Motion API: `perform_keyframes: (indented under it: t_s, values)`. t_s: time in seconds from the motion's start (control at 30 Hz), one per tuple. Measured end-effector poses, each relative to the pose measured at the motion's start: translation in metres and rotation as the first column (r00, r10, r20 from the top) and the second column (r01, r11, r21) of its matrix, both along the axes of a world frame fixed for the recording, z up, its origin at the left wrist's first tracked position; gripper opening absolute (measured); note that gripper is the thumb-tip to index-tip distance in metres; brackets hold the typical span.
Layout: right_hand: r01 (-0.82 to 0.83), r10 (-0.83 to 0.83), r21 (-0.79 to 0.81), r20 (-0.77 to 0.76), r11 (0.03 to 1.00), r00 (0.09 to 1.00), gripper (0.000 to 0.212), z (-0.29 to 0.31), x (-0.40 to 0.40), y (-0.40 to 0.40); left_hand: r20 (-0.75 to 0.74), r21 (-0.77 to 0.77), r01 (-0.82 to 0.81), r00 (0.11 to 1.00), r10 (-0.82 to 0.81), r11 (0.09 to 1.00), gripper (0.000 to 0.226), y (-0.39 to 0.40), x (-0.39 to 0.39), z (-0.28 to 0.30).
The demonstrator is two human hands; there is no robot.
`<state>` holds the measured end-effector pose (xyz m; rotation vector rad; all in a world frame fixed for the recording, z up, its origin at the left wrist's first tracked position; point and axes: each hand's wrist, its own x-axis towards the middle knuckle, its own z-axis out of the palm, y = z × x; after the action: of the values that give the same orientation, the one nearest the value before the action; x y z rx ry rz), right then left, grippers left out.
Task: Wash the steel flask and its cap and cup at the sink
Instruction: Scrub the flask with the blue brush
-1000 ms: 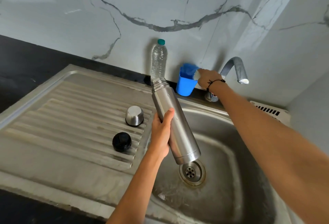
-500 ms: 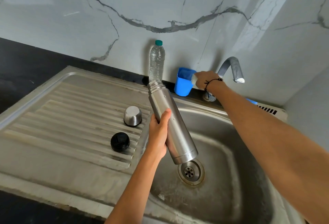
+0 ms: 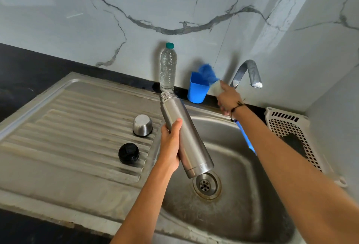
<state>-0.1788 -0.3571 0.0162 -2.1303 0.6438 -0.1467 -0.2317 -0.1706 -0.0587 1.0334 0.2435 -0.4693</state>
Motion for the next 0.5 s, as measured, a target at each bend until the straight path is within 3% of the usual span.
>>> perform_keyframes:
  t_s: [0.03,0.1,0.2,0.27,0.37,0.43,0.5]
  values:
    - [0.049,-0.061,0.241,0.042,0.969,0.997,0.055,-0.007,-0.009,-0.001,-0.025,-0.003,0.014,1.0,-0.014,1.0,0.043,0.0,0.0,-0.002]
    - [0.043,-0.109,0.529,0.094,0.847,0.99,0.055,-0.019,-0.027,-0.005,-0.085,-0.029,0.063,0.994,-0.065,0.998,0.047,0.001,-0.002,-0.003]
    - [-0.086,-0.048,0.683,0.176,0.725,0.983,0.052,-0.031,-0.06,-0.007,-0.128,-0.109,0.134,0.981,-0.147,0.985,0.049,0.004,-0.007,-0.005]
    - [-0.163,0.022,0.678,0.212,0.716,0.977,0.052,-0.037,-0.085,-0.005,-0.112,-0.128,0.161,0.978,-0.175,0.979,0.051,0.005,-0.008,-0.006]
    - [-0.244,0.128,0.559,0.238,0.792,0.963,0.053,-0.048,-0.125,0.006,-0.073,-0.128,0.204,0.974,-0.214,0.971,0.059,0.005,-0.009,-0.008]
    - [-0.318,0.224,0.371,0.274,0.872,0.935,0.056,-0.06,-0.149,0.013,-0.049,-0.114,0.202,0.977,-0.209,0.973,0.052,0.004,-0.008,-0.008]
    - [-0.395,0.346,0.083,0.343,0.915,0.873,0.057,-0.074,-0.169,0.017,-0.036,-0.107,0.193,0.98,-0.198,0.975,0.05,0.004,-0.005,-0.01]
